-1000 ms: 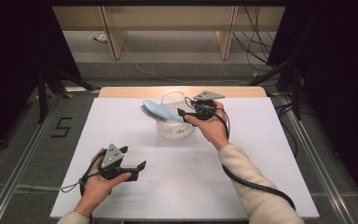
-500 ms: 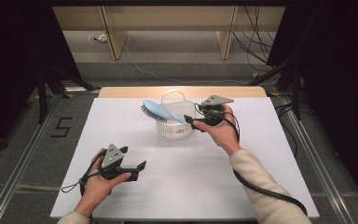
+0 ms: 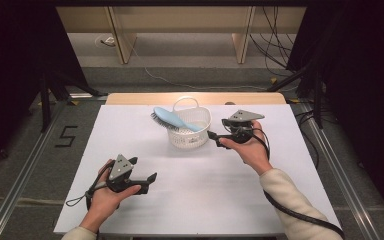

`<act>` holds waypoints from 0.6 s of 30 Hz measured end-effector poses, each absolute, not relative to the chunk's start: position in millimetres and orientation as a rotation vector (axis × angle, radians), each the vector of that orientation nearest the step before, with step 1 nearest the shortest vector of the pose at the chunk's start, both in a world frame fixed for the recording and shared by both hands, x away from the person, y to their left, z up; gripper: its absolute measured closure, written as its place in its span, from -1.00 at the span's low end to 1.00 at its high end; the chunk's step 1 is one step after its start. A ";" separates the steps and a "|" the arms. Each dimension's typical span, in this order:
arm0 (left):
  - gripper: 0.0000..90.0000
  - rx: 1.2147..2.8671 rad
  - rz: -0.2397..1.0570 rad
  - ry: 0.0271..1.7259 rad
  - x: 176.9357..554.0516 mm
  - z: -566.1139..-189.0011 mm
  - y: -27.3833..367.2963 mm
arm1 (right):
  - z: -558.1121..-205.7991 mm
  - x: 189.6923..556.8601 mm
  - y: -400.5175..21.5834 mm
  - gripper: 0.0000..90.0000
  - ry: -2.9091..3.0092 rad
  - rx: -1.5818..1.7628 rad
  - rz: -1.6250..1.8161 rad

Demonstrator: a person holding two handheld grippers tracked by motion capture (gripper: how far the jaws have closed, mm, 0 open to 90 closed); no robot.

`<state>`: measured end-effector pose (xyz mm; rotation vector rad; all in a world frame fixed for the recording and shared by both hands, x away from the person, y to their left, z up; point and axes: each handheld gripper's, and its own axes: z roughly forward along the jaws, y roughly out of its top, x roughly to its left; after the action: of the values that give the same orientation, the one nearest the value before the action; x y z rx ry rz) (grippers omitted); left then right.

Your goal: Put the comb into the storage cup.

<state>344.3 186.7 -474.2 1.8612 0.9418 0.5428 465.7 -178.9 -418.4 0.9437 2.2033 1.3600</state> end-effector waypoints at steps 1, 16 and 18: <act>-0.76 1.861 0.543 0.942 344.4 -474.2 186.7 | -419.2 464.1 -180.5 -0.44 2.203 0.938 1.362; -0.76 1.858 0.549 0.946 343.8 -473.9 188.6 | -426.2 446.2 -204.9 -0.47 2.235 0.908 1.378; -0.76 1.859 0.549 0.945 343.8 -474.0 188.6 | -427.1 443.5 -209.5 -0.47 2.242 0.906 1.381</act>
<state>343.8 188.6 -474.0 1.8588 0.9454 0.5490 443.5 -209.5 -427.1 0.9056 2.2417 1.3807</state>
